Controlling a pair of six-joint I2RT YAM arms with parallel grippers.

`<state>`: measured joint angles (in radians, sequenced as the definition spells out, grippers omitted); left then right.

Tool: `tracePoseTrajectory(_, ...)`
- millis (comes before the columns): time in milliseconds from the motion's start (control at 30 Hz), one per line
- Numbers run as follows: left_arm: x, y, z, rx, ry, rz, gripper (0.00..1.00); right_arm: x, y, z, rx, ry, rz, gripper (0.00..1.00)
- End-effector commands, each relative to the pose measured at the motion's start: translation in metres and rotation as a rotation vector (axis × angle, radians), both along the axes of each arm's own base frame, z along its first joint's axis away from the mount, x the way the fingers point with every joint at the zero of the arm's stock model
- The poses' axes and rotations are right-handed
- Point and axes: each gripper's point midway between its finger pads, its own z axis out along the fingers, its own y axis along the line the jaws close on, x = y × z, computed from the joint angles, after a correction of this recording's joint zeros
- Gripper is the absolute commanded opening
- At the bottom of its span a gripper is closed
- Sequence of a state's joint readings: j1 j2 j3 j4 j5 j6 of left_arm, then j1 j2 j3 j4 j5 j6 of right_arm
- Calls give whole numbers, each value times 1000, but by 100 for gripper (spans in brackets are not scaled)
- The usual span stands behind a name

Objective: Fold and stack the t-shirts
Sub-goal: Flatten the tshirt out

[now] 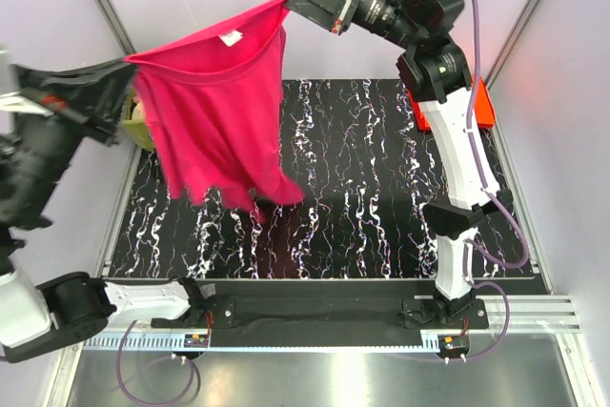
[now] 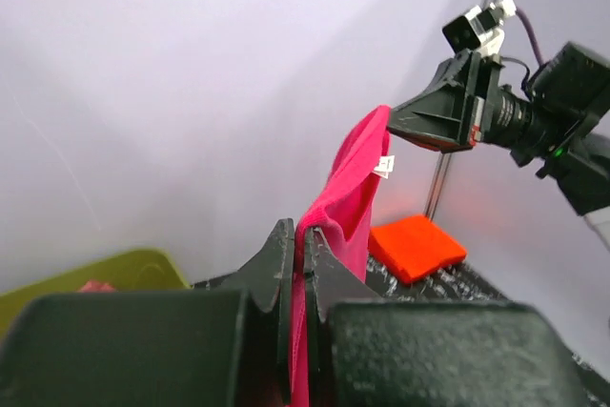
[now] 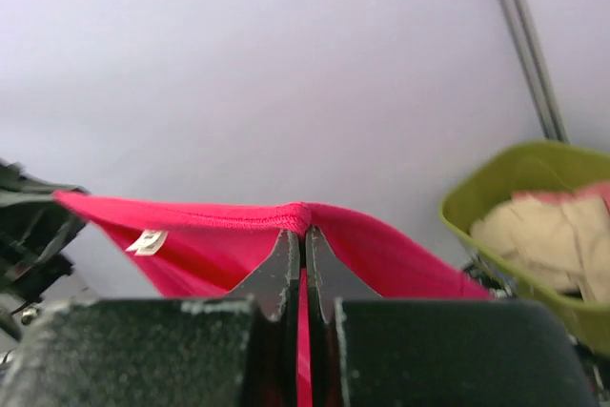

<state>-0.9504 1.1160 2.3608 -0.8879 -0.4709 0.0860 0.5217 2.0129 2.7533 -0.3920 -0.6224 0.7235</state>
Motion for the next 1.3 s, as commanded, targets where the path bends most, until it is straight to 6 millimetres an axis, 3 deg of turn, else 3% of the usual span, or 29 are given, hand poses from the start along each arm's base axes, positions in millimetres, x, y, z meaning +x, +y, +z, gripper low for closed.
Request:
tracePoseTrajectory(0, -57, 90, 66, -276, -243, 46, 0, 30, -35, 35, 127, -50, -173, 0)
tracePoseTrajectory(67, -58, 91, 68, -300, -251, 23, 0, 31, -39, 30, 103, -45, -195, 0)
tracePoseTrajectory(100, -55, 86, 66, -299, -243, 3, 0, 47, -33, 1, 53, 18, -199, 0)
tracePoseTrajectory(133, -52, 76, 63, -300, -228, -36, 0, 40, -36, -1, 30, 5, -208, 0)
tracePoseTrajectory(233, -30, 16, 41, -239, -142, -130, 0, 54, -42, -58, -93, 93, -260, 0)
tracePoseTrajectory(267, -19, -16, 24, -185, -97, -161, 0, 61, -51, -75, -121, 121, -290, 0)
tracePoseTrajectory(300, -13, -39, 13, -160, -64, -202, 0, 66, -60, -109, -168, 193, -325, 0)
tracePoseTrajectory(333, -9, -79, -1, -145, -3, -297, 0, 70, -69, -128, -198, 220, -350, 0)
tracePoseTrajectory(367, -2, -113, -26, -101, 61, -350, 0, 74, -80, -147, -224, 251, -379, 0)
tracePoseTrajectory(400, -1, -139, -41, -80, 106, -409, 0, 82, -103, -185, -268, 324, -439, 0)
tracePoseTrajectory(433, 5, -176, -64, -64, 192, -472, 0, 87, -118, -204, -282, 369, -468, 0)
tracePoseTrajectory(467, 1, -211, -91, -17, 250, -576, 0, 88, -130, -242, -316, 454, -475, 0)
tracePoseTrajectory(500, 0, -234, -109, -4, 295, -630, 0, 96, -157, -254, -315, 494, -521, 0)
tracePoseTrajectory(533, -2, -269, -135, 14, 382, -701, 0, 98, -169, -270, -330, 529, -532, 0)
tracePoseTrajectory(600, -20, -315, -168, 69, 431, -845, 0, 98, -191, -310, -382, 629, -545, 0)
tracePoseTrajectory(633, -28, -349, -198, 124, 473, -913, 0, 103, -211, -324, -408, 655, -579, 1)
tracePoseTrajectory(700, -35, -381, -245, 208, 551, -977, 0, 104, -235, -362, -479, 774, -621, 1)
tracePoseTrajectory(733, -35, -407, -290, 289, 616, -989, 0, 106, -252, -372, -508, 798, -648, 1)
tracePoseTrajectory(833, -44, -435, -358, 393, 738, -1067, 0, 105, -288, -412, -590, 932, -688, 2)
tracePoseTrajectory(867, -43, -438, -372, 410, 756, -1067, 0, 104, -300, -421, -599, 967, -701, 2)
tracePoseTrajectory(933, -39, -441, -391, 449, 762, -1052, 15, 101, -311, -443, -633, 1033, -696, 3)
tracePoseTrajectory(1000, -38, -439, -392, 465, 754, -1048, 30, 100, -317, -461, -659, 1087, -687, 3)
tracePoseTrajectory(1033, -38, -435, -388, 475, 745, -1052, 52, 100, -318, -467, -674, 1096, -675, 4)
tracePoseTrajectory(1067, -38, -432, -386, 487, 743, -1044, 60, 101, -318, -470, -681, 1104, -666, 5)
tracePoseTrajectory(1133, -32, -419, -378, 508, 727, -1018, 67, 104, -322, -481, -711, 1140, -667, 7)
tracePoseTrajectory(1167, -26, -408, -386, 533, 759, -969, 67, 106, -328, -479, -733, 1153, -696, 10)
tracePoseTrajectory(1200, -19, -398, -387, 534, 777, -935, 67, 108, -331, -488, -754, 1176, -698, 14)
tracePoseTrajectory(1233, -4, -381, -376, 493, 791, -880, 68, 108, -334, -490, -774, 1186, -707, 25)
tracePoseTrajectory(1267, 4, -363, -394, 501, 846, -817, 68, 108, -343, -487, -814, 1206, -745, 30)
